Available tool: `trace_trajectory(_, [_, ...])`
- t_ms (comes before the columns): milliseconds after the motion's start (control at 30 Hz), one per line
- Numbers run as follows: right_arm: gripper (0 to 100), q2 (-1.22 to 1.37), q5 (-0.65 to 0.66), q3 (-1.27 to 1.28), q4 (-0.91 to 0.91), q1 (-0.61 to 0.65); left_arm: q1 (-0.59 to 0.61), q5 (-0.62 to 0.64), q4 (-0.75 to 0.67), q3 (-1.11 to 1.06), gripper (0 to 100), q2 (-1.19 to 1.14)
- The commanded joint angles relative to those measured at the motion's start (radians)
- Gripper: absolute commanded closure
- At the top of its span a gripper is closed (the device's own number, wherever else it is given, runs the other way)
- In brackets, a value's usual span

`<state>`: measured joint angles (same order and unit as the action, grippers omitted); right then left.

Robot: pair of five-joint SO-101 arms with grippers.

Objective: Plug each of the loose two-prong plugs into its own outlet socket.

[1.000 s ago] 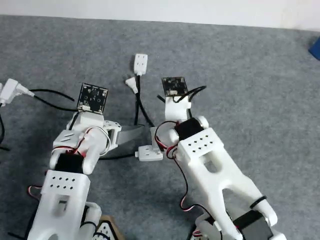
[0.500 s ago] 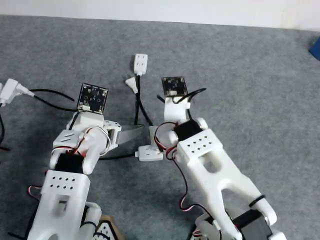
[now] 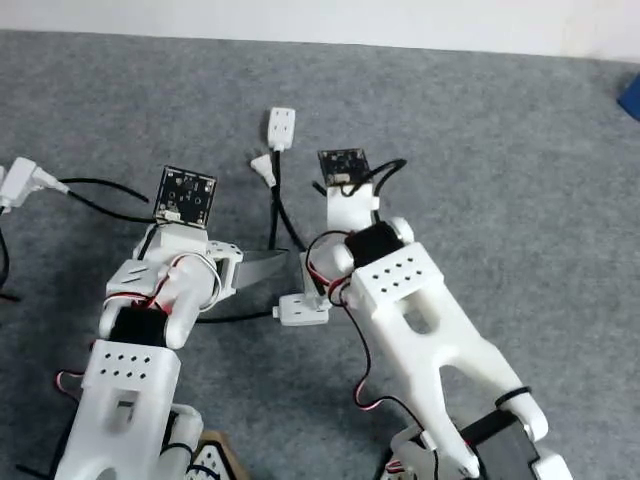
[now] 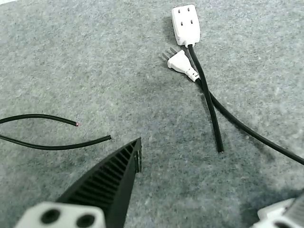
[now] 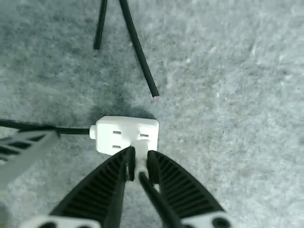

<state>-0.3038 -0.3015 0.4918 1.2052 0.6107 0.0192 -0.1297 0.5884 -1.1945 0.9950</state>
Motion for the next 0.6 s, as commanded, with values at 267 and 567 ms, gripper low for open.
trace_trajectory(267, [99.3, 0.124, 0.006, -0.047, -0.067, 0.008, 0.008, -0.006, -0.021, 0.004, 50, 0.018])
trace_trajectory(567, [99.3, 0.125, 0.006, -0.048, -0.104, -0.004, 0.008, -0.006, -0.021, 0.004, 50, 0.018])
